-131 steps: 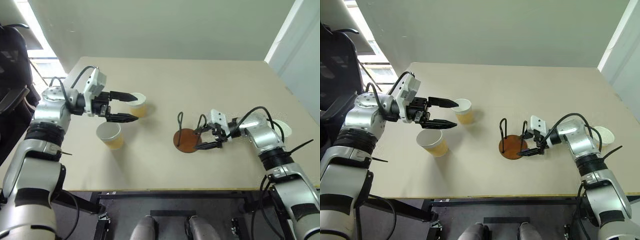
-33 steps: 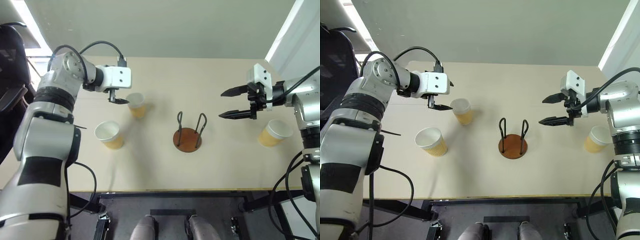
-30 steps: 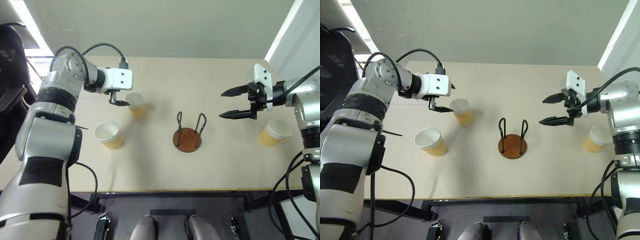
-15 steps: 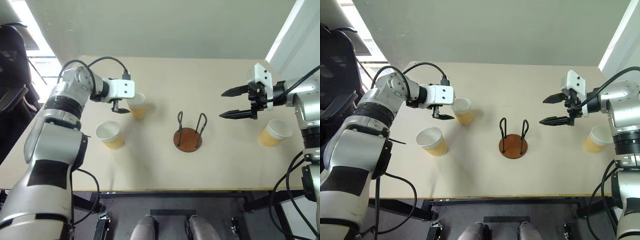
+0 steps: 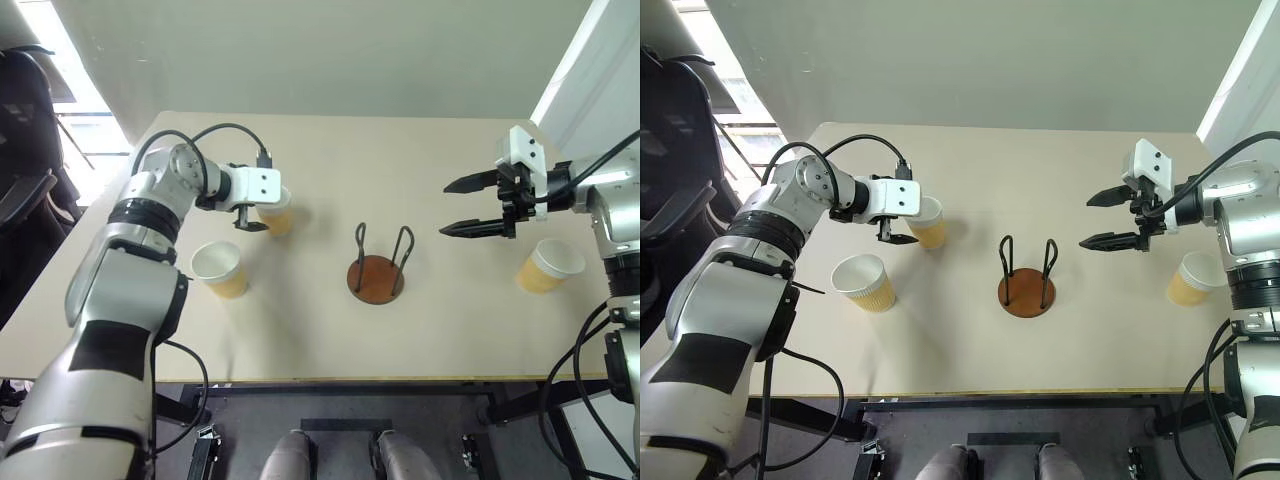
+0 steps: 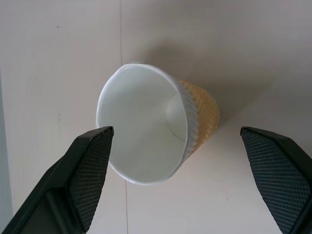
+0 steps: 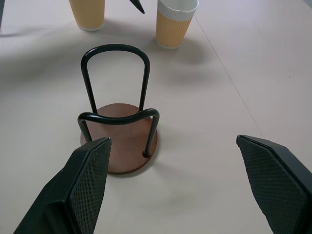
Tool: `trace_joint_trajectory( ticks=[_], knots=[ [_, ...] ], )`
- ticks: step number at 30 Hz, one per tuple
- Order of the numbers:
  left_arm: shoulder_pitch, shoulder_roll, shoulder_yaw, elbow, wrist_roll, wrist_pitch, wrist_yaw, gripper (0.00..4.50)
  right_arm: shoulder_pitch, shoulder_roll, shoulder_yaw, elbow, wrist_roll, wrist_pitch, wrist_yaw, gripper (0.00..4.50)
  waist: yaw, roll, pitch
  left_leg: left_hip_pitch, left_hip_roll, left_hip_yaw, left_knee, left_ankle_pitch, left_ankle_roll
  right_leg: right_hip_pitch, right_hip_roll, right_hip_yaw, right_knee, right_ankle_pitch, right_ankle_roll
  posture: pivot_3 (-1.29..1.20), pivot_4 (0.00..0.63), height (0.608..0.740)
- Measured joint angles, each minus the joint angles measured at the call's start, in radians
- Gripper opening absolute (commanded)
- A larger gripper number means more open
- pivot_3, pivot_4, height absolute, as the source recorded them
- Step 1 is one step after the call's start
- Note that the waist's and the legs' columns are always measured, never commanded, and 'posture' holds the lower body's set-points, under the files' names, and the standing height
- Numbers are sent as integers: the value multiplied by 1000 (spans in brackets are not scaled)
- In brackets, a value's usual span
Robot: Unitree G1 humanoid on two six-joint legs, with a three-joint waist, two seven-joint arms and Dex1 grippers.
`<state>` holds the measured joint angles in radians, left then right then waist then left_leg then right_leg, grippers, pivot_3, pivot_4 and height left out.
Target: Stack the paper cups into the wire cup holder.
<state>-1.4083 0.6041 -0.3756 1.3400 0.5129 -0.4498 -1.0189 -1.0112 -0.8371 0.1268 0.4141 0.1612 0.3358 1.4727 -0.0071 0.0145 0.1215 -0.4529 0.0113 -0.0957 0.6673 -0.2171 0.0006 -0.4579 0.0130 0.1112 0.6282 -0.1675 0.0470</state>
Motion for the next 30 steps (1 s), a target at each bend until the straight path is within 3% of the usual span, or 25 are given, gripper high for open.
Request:
trace_joint_trajectory(
  ticks=[30],
  knots=[
    [38,-17,-54,16,53,9,91,4500,13,-13,0,-31,2,20,-3,4243,3,0,0,1,0,-1,1,1,0,1,-1,0,1,1,1,0,150,740]
  ],
)
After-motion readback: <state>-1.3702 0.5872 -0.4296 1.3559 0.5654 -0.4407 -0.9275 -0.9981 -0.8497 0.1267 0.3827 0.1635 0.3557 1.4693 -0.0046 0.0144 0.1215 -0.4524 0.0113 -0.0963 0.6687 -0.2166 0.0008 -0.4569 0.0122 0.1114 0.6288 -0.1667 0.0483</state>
